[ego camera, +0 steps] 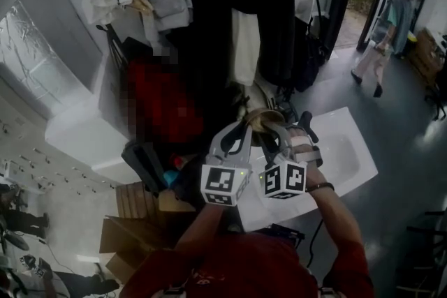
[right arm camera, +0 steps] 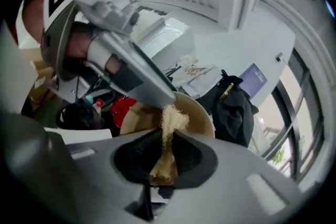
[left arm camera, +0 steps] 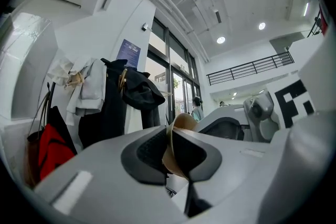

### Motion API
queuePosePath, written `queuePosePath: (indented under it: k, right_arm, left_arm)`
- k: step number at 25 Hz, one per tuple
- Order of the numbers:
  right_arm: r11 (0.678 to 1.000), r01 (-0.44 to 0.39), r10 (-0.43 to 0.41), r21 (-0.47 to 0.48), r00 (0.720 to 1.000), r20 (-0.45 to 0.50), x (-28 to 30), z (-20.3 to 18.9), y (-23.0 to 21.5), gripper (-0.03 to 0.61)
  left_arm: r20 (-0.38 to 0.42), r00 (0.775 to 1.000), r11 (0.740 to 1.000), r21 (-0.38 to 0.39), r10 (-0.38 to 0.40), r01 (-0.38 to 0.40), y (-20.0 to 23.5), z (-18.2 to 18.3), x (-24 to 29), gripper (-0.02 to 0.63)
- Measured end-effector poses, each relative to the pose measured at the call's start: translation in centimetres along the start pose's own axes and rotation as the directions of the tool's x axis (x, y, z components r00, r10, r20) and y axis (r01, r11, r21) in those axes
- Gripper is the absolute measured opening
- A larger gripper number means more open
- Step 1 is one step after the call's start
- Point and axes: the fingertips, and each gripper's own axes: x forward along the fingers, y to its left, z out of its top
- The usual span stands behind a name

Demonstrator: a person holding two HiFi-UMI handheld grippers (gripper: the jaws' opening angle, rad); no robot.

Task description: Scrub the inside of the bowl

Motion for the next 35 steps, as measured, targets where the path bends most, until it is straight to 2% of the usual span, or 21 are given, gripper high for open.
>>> queuePosePath:
  k: [2, 3, 5, 7, 9, 12, 16, 19, 22, 27, 29, 32, 35]
  right_arm:
    - [0.987, 0.006, -0.009, -0.16, 1.0, -0.016, 0.0, 0.0, 0.4, 0.049]
    - [0.97, 0.011, -0.016, -0.243, 1.0, -0.023, 0.0, -0.1, 0.7, 0.049]
    - [0.916, 0.017, -0.031, -0.4, 0.999, -0.028, -0.1, -0.2, 1.4, 0.049]
    - [0.855, 0.014, -0.033, -0.518, 0.999, -0.026, -0.1, -0.1, 1.9, 0.049]
    - [0.831, -0.019, -0.001, -0.556, 0.999, -0.035, -0.2, -0.4, 2.5, 0.049]
    - [0.823, -0.052, 0.033, -0.566, 0.999, -0.043, -0.5, -0.3, 2.9, 0.049]
    - [0.811, -0.058, 0.033, -0.582, 0.998, -0.052, -0.6, -0.7, 3.4, 0.049]
    - [0.83, -0.064, 0.04, -0.554, 0.998, -0.055, -0.6, -0.6, 3.5, 0.049]
    - [0.852, -0.026, 0.006, -0.522, 0.999, -0.04, -0.7, -0.3, 2.6, 0.049]
    - [0.921, -0.028, 0.016, -0.389, 0.999, -0.035, -0.6, -0.1, 2.3, 0.049]
    - [0.952, -0.028, 0.021, -0.305, 0.999, -0.024, -0.6, 0.2, 1.9, 0.049]
    - [0.991, -0.05, 0.05, -0.127, 0.999, 0.0, -0.5, 0.5, 1.3, 0.049]
    - [0.995, -0.073, 0.072, 0.064, 0.997, 0.018, -0.6, 0.8, 0.5, 0.049]
  left_arm:
    - [-0.006, 1.0, 1.0, -0.003, -0.005, 0.005, 0.0, -0.1, 0.0, 0.037]
    - [-0.007, 1.0, 1.0, -0.005, -0.008, 0.008, 0.0, -0.1, 0.0, 0.037]
    - [-0.012, 1.0, 1.0, -0.005, -0.012, 0.012, -0.1, -0.1, 0.0, 0.037]
    - [-0.019, 1.0, 1.0, -0.005, -0.015, 0.015, -0.1, -0.2, 0.0, 0.037]
    - [-0.018, 1.0, 1.0, -0.007, -0.02, 0.02, -0.1, -0.2, 0.0, 0.037]
    - [-0.01, 1.0, 1.0, -0.012, -0.022, 0.022, -0.2, 0.0, 0.0, 0.037]
    - [-0.015, 1.0, 1.0, -0.018, -0.024, 0.024, -0.4, -0.3, 0.0, 0.037]
    - [-0.013, 1.0, 0.999, -0.026, -0.02, 0.02, -0.3, -0.3, -0.1, 0.037]
    - [-0.007, 1.0, 1.0, -0.024, -0.016, 0.016, -0.3, -0.1, -0.3, 0.037]
    - [0.007, 1.0, 1.0, -0.016, -0.012, 0.012, -0.1, 0.4, -0.5, 0.037]
    - [0.014, 1.0, 1.0, -0.016, -0.009, 0.009, 0.0, 0.5, -0.6, 0.037]
    - [0.019, 1.0, 1.0, -0.02, -0.006, 0.006, 0.0, 0.6, -0.8, 0.037]
    - [0.028, 1.0, 1.0, -0.023, -0.004, 0.004, 0.0, 0.7, -0.9, 0.037]
